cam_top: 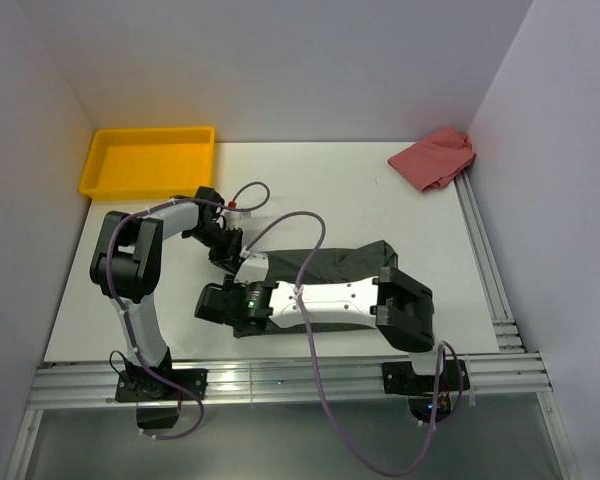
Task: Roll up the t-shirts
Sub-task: Roll the tshirt
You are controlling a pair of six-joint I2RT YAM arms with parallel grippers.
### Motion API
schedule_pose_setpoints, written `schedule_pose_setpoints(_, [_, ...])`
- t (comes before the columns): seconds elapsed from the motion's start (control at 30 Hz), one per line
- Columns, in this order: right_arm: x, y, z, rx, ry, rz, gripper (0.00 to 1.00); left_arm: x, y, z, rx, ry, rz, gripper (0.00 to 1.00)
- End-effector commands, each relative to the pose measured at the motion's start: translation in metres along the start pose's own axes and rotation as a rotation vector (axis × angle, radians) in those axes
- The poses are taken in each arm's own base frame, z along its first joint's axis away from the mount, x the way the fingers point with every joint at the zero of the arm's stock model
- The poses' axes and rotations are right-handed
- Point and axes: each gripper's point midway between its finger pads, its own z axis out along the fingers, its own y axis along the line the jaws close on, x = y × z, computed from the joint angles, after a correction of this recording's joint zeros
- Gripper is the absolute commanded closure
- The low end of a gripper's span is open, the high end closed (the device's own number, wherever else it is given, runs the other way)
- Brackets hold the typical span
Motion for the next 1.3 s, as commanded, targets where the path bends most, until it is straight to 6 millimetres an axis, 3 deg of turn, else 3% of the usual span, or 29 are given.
schedule_pose_setpoints(0.0, [-0.023, -0.009, 0.021, 0.097, -0.084, -0.093, 0.5, -0.012, 0.009, -0.004, -0.078, -0.037, 0.049, 1.0])
schedule_pose_setpoints(0.07, [-0.028, -0.016, 0.039, 0.153, -0.093, -0.122, 0.5, -0.011, 0.01, -0.004, -0.079, -0.036, 0.049, 1.0])
schedule_pose_setpoints(0.1, [-0.038, -0.006, 0.038, 0.147, -0.118, -0.115, 0.5, -0.011, 0.009, -0.004, -0.08, -0.034, 0.05, 1.0])
schedule_pose_setpoints(0.13, [-0.038, -0.012, 0.048, 0.185, -0.122, -0.14, 0.5, -0.011, 0.01, -0.004, -0.08, -0.034, 0.05, 1.0])
schedule_pose_setpoints(0.2, [-0.047, -0.001, 0.051, 0.181, -0.139, -0.151, 0.5, -0.011, 0.009, -0.004, -0.077, -0.035, 0.048, 1.0])
schedule_pose_setpoints(0.23, [-0.047, -0.006, 0.06, 0.207, -0.139, -0.165, 0.5, -0.011, 0.009, -0.003, -0.079, -0.034, 0.049, 1.0])
schedule_pose_setpoints(0.4, [-0.054, 0.006, 0.07, 0.217, -0.146, -0.189, 0.5, -0.011, 0.008, -0.003, -0.08, -0.035, 0.052, 1.0])
schedule_pose_setpoints(1.07, [-0.018, -0.027, 0.094, 0.338, -0.052, -0.258, 0.52, -0.011, 0.009, -0.001, -0.082, -0.029, 0.054, 0.98])
schedule_pose_setpoints(1.17, [-0.014, -0.03, 0.096, 0.335, -0.043, -0.257, 0.62, -0.013, 0.008, -0.003, -0.083, -0.035, 0.062, 0.91])
schedule_pose_setpoints(1.23, [-0.016, -0.02, 0.094, 0.283, -0.036, -0.242, 0.73, -0.016, 0.005, -0.006, -0.077, -0.046, 0.074, 0.8])
schedule_pose_setpoints(1.27, [-0.012, -0.026, 0.096, 0.282, -0.026, -0.249, 0.81, -0.018, 0.003, -0.008, -0.074, -0.053, 0.08, 0.75])
